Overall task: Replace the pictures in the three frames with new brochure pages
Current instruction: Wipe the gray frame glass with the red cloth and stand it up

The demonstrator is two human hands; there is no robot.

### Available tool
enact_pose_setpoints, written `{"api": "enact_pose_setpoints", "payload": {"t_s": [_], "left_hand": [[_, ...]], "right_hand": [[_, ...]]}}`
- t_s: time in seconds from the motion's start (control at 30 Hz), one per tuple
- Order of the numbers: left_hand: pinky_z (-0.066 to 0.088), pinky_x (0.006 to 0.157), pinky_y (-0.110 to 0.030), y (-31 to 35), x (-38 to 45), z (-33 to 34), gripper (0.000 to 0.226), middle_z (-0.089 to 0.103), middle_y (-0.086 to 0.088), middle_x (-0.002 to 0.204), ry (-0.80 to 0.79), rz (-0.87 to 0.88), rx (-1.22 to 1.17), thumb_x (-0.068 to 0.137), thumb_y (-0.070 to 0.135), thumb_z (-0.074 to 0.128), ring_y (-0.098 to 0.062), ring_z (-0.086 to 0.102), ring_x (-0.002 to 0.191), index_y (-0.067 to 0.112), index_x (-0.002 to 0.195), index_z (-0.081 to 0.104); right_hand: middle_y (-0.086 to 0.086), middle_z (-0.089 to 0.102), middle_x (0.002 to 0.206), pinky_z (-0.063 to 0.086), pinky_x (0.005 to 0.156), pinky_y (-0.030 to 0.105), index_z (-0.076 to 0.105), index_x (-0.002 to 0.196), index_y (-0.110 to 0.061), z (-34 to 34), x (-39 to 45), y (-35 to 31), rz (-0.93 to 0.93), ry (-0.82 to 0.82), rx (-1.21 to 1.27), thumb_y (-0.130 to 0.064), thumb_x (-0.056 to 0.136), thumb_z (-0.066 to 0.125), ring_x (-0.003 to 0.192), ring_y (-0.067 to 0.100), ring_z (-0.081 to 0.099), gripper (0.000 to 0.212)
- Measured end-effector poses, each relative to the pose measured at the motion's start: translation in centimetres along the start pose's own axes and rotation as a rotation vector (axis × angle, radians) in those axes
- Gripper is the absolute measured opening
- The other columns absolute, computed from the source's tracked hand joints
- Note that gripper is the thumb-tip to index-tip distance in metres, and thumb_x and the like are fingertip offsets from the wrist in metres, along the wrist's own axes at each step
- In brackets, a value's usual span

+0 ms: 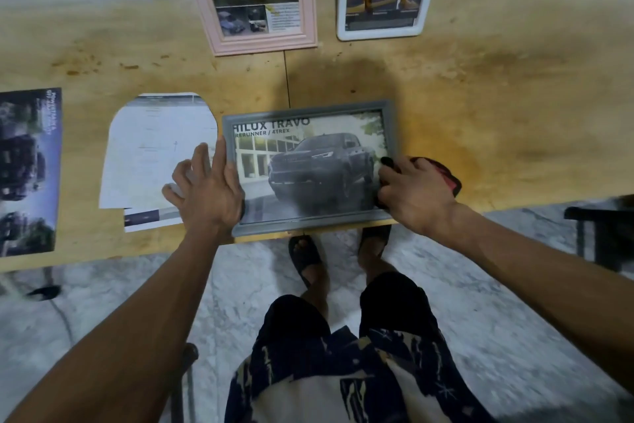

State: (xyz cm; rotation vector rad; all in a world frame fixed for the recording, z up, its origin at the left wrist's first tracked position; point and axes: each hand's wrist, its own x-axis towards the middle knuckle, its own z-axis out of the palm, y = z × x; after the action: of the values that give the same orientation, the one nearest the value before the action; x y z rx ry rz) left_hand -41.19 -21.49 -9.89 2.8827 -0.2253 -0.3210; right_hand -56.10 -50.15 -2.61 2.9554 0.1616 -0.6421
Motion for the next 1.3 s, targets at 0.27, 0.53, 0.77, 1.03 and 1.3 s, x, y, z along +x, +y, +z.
{"api": "enact_pose_setpoints", "payload": {"t_s": [0.27, 0.53, 0.77, 1.03, 1.3], "left_hand": [[0.016, 0.105, -0.062, 1.1, -0.2, -1.2, 0.047, 0.026, 0.002, 0.157, -0.046, -0.006, -0.008, 0.105, 0.042, 0.027, -0.033, 0.024, 0.136, 0.040, 0.152, 0.026], [0.011, 0.110, -0.067, 1.6, -1.0, -2.4, 0.047, 0.029, -0.005, 0.155, -0.089, 0.028, -0.033, 0.105, 0.038, 0.029, -0.035, 0.022, 0.142, 0.024, 0.150, 0.030], [0.027, 0.103, -0.059, 2.0, -3.3, -2.3, 0.045, 0.041, -0.015, 0.143, -0.127, 0.012, 0.082, 0.102, 0.036, 0.041, -0.041, 0.036, 0.128, 0.015, 0.141, 0.038], [0.032, 0.100, -0.053, 3.0, -3.3, -3.0, 0.028, 0.045, -0.017, 0.132, -0.163, -0.065, 0.054, 0.100, 0.027, 0.044, -0.039, 0.040, 0.118, 0.013, 0.125, 0.047], [0.033, 0.102, -0.052, 4.0, -3.1, -3.5, 0.031, 0.046, -0.017, 0.129, -0.213, -0.179, -0.036, 0.094, 0.022, 0.052, -0.038, 0.043, 0.120, 0.012, 0.123, 0.051]], "right_hand": [[0.006, 0.055, 0.105, 0.048, 0.072, 0.042, 0.070, 0.097, -0.016, -2.2, 0.3, 5.1, 0.421, -0.015, 0.280, -0.016, 0.089, 0.055, 0.105, 0.031, 0.042, 0.017], [0.016, 0.045, 0.132, 0.044, 0.092, 0.050, 0.056, 0.132, -0.015, 1.8, -1.1, 7.2, 0.761, 0.245, 0.499, -0.006, 0.083, 0.053, 0.116, 0.040, 0.036, 0.050], [-0.003, -0.003, 0.165, 0.019, 0.115, 0.057, 0.012, 0.156, -0.029, 4.8, -2.0, 5.5, 0.711, -0.064, 0.569, -0.018, 0.092, 0.048, 0.151, 0.025, -0.004, 0.074], [0.014, 0.032, 0.151, 0.024, 0.108, 0.057, 0.049, 0.133, -0.018, 2.8, -0.6, 3.9, 0.744, 0.206, 0.384, -0.018, 0.084, 0.054, 0.137, 0.037, 0.028, 0.049], [0.018, 0.047, 0.131, 0.045, 0.094, 0.047, 0.046, 0.131, -0.006, 1.3, 1.3, -0.7, 0.875, 0.148, 1.088, -0.016, 0.089, 0.048, 0.116, 0.039, 0.047, 0.042]]}}
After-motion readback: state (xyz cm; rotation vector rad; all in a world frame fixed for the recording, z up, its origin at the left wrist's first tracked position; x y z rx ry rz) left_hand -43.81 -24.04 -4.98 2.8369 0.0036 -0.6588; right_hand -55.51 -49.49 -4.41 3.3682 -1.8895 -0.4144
